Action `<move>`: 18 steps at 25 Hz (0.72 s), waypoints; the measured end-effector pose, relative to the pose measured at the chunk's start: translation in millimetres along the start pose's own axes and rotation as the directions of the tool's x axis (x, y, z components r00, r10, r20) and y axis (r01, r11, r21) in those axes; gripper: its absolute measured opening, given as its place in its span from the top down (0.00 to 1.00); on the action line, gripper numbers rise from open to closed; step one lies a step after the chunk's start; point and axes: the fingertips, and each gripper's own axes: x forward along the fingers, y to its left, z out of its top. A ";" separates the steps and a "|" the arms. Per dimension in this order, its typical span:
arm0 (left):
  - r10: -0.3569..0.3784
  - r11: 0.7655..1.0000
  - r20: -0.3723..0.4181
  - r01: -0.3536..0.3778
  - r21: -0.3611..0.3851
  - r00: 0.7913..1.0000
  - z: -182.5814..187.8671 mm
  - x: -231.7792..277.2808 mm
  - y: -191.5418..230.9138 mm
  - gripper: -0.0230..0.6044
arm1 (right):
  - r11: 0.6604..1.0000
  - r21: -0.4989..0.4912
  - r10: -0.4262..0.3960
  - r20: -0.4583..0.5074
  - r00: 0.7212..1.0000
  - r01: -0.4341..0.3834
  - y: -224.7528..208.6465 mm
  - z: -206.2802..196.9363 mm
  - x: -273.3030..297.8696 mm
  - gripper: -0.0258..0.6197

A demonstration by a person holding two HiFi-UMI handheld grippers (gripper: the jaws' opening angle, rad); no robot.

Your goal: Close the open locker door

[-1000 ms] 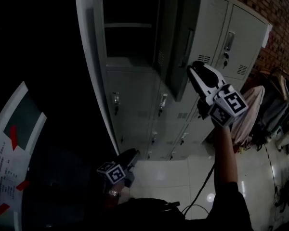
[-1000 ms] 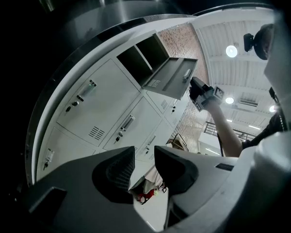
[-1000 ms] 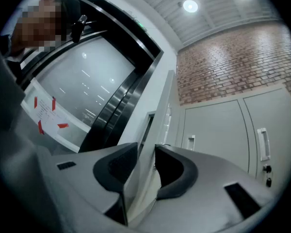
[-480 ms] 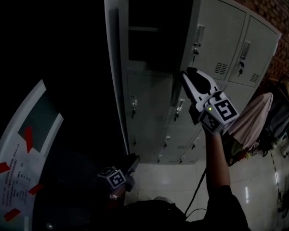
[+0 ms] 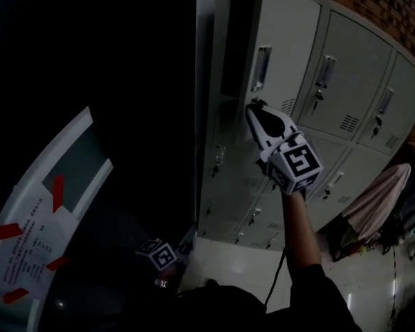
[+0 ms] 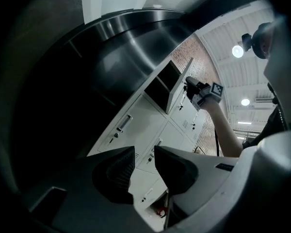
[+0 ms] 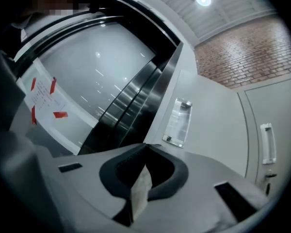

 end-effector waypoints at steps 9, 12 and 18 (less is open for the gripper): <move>0.114 0.993 0.059 -0.116 0.037 0.992 25.5 -9.7 28.4 0.76 | 0.997 0.017 -0.068 -0.164 0.984 0.071 -27.5 -100.5 73.2 0.95; 0.119 0.992 0.082 -0.122 0.032 0.989 23.0 -9.7 40.9 0.76 | 0.992 -0.007 -0.122 -0.205 0.971 0.123 -45.5 -126.9 89.3 0.95; 0.119 0.992 0.095 -0.121 0.022 0.988 18.5 -5.8 51.7 0.76 | 0.981 0.006 -0.189 -0.236 0.953 0.196 -75.4 -147.0 101.4 0.96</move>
